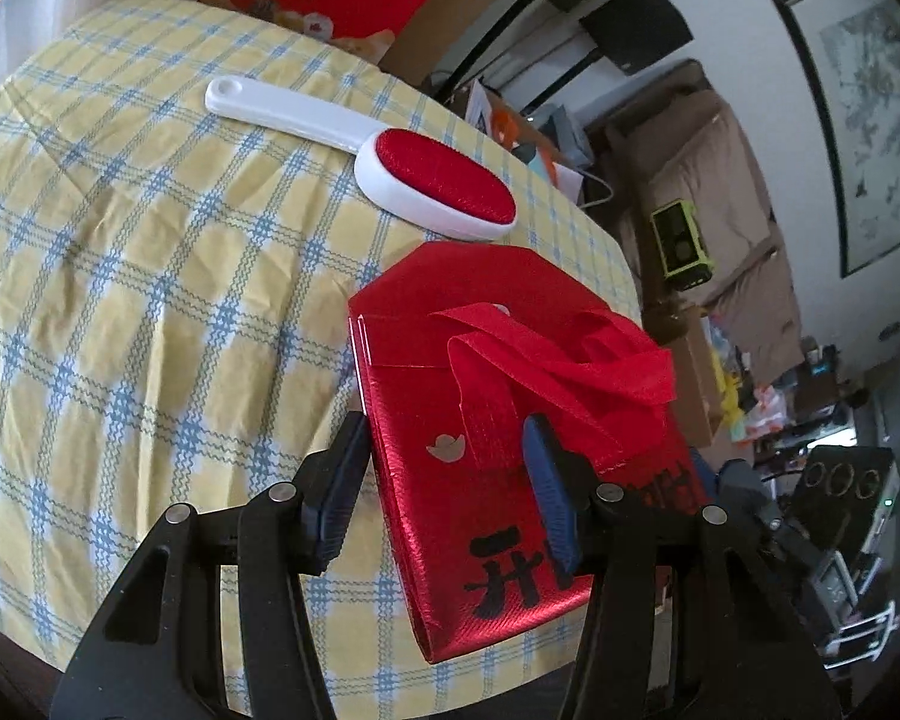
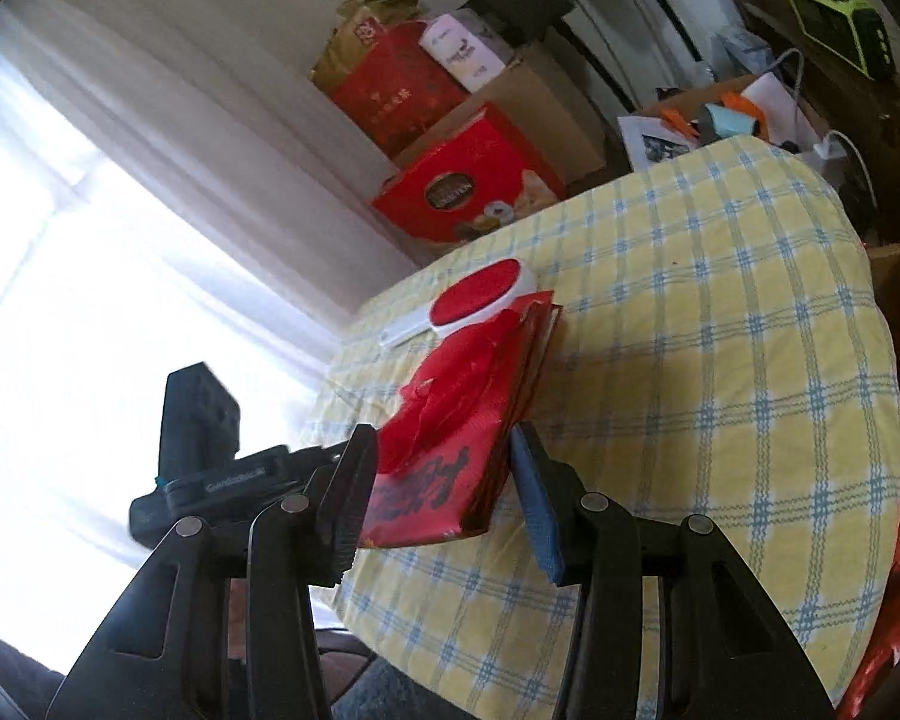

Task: Organize objects
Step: 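Reach both grippers to the red tote bag and close them on its edge, then lift the red tote bag off the table with both grippers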

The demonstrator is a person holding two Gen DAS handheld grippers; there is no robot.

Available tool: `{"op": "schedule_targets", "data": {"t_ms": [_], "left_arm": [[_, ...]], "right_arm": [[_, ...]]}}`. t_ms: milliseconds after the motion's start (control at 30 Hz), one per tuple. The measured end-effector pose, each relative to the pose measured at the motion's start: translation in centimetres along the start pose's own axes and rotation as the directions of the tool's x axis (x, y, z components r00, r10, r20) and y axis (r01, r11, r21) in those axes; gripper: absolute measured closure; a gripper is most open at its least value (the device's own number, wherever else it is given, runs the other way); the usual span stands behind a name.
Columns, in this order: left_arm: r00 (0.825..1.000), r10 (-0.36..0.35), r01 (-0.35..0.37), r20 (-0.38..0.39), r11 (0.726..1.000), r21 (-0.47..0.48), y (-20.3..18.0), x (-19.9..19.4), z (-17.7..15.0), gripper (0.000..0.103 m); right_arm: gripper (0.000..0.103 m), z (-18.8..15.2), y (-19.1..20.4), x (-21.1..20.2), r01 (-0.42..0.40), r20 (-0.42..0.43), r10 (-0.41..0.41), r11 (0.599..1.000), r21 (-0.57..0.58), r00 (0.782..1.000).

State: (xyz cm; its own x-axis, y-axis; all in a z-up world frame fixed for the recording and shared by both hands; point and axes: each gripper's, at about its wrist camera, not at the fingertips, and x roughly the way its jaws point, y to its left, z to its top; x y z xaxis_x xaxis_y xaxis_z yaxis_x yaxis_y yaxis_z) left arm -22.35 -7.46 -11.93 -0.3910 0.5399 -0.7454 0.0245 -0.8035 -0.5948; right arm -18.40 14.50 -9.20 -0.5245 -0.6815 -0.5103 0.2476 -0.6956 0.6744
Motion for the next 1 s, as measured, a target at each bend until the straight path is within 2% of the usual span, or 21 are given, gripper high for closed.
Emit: {"op": "schedule_targets", "data": {"t_ms": [167,267,400,500,533,667,833,867,933,1000], "left_arm": [[0.999,-0.041,0.041,0.013,0.999,-0.034,0.6,-0.4,0.1,0.055],[0.994,-0.108,0.108,0.009,0.992,-0.064,1.2,-0.6,0.2,0.055],[0.976,-0.219,0.220,0.016,0.971,-0.091,1.4,-1.1,0.4,0.055],[0.942,-0.335,0.336,0.027,0.936,-0.104,1.2,-1.5,0.5,0.055],[0.937,-0.349,0.350,0.030,0.932,-0.097,1.0,-1.6,0.5,0.055],[0.967,-0.255,0.255,0.020,0.965,-0.052,-0.1,-1.2,0.6,0.055],[0.981,-0.193,0.194,0.022,0.980,-0.054,-0.1,-0.6,0.5,0.055],[0.985,-0.169,0.170,0.026,0.984,-0.047,-0.2,-0.6,0.5,0.055],[0.995,-0.097,0.098,0.033,0.995,-0.031,-0.2,-0.4,0.3,0.055],[0.999,-0.044,0.045,0.029,0.999,-0.023,-0.1,0.0,0.0,0.061]], "right_arm": [[0.056,-0.5,-1.0,0.6,0.017,-0.013,-0.017,0.999,0.044,1.000],[0.056,-0.8,-1.9,1.2,0.049,-0.034,-0.046,0.996,0.070,0.998],[0.056,-1.0,-3.4,1.3,0.073,-0.042,-0.068,0.990,0.121,0.997],[0.056,-1.4,-4.6,1.4,0.099,-0.057,-0.091,0.982,0.160,0.994],[0.056,-1.5,-5.0,1.5,0.107,-0.062,-0.097,0.979,0.171,0.993],[0.056,-2.2,-6.1,1.7,0.086,-0.077,-0.071,0.973,0.215,0.995],[0.056,-2.2,-5.8,0.9,0.073,-0.064,-0.061,0.975,0.209,0.996],[0.059,-2.1,-5.7,0.7,0.063,-0.055,-0.053,0.977,0.205,0.997],[0.074,-1.9,-5.2,0.2,0.060,-0.032,-0.056,0.983,0.173,0.998],[0.088,-1.7,-4.7,-0.1,0.056,-0.009,-0.055,0.988,0.145,0.998]]}}
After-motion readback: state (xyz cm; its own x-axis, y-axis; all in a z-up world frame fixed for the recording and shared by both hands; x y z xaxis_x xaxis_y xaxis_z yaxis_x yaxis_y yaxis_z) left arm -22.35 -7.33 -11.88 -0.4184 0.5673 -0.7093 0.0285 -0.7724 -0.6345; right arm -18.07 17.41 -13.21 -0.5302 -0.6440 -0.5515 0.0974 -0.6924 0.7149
